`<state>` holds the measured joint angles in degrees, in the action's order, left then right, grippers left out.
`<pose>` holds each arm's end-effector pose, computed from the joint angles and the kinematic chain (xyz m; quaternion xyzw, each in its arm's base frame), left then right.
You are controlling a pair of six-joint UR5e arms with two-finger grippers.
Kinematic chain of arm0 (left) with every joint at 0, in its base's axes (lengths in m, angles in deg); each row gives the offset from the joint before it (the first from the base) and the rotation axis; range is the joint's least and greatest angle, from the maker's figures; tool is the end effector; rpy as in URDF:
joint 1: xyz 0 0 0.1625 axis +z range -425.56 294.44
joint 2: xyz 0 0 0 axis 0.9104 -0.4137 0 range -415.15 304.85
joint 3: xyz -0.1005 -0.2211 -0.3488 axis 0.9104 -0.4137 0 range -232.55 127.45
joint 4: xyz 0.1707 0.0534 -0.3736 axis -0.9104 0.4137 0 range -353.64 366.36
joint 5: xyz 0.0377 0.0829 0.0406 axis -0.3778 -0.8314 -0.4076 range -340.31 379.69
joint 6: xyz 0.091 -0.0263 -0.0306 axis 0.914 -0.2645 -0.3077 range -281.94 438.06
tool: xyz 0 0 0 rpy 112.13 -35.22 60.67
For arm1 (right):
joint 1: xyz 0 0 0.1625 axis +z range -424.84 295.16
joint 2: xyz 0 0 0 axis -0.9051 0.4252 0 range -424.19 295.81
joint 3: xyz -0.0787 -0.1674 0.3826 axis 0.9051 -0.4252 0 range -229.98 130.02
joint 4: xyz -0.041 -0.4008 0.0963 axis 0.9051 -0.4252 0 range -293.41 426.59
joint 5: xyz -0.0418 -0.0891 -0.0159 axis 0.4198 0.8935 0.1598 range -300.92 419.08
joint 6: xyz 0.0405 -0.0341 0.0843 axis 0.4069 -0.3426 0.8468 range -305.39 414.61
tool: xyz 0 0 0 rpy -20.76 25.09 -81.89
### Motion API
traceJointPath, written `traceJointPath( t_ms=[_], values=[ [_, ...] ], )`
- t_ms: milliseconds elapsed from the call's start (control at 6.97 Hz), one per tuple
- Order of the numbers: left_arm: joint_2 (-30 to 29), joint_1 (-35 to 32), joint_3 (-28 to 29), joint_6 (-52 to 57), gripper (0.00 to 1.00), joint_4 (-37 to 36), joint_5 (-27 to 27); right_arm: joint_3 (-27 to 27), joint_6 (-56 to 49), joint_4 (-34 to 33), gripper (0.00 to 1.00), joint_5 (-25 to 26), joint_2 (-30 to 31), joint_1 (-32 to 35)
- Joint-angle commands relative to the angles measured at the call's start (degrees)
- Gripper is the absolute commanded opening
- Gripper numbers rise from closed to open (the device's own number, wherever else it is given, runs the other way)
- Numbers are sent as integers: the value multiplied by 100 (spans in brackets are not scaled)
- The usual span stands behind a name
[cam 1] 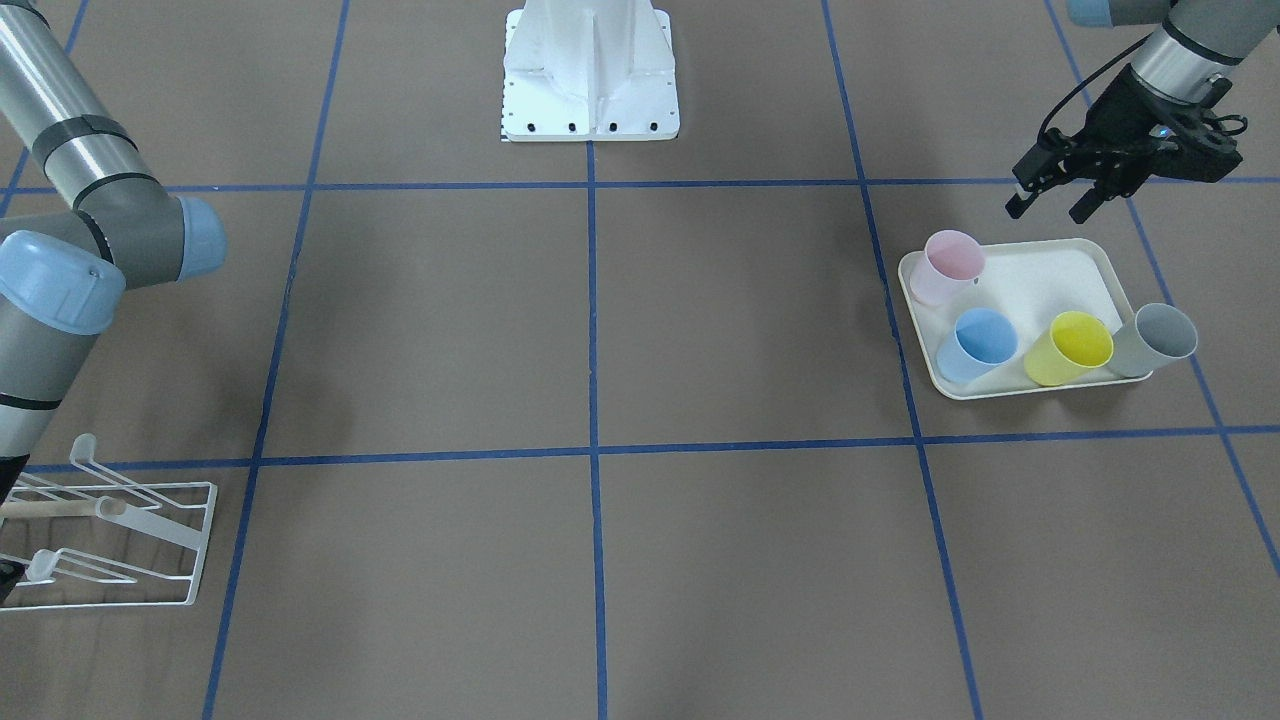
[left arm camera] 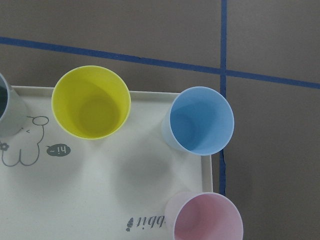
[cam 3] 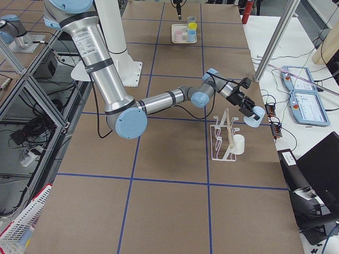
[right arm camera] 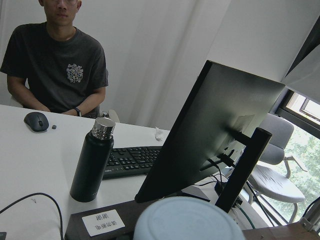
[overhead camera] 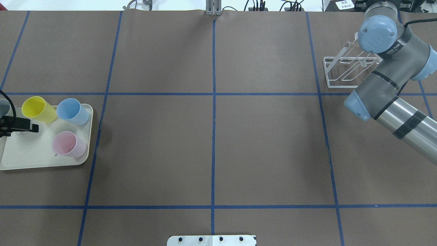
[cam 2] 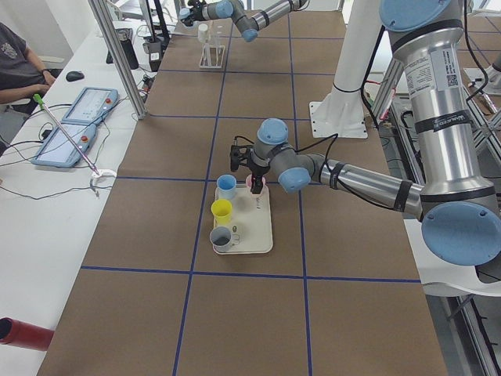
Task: Transfer IKEA cup to right arm and place on rack
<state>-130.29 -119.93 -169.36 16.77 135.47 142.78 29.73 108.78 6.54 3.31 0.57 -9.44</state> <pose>0.1701 -0.3729 0.4669 0.0818 0.4797 -0.0724 0.8706 -0.2354 -0.6745 0.4337 0.4511 -0.0609 0.2609 0.8513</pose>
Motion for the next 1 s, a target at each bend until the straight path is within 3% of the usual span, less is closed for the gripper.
traceJointPath(
  t_ms=[0,861],
  values=[
    [-36,5,10,2,100,0,4,1,23,3,0,-31,98,-12],
    [-124,-13,-16,2,100,-202,127,36,58,3,0,-119,168,-222]
  ],
)
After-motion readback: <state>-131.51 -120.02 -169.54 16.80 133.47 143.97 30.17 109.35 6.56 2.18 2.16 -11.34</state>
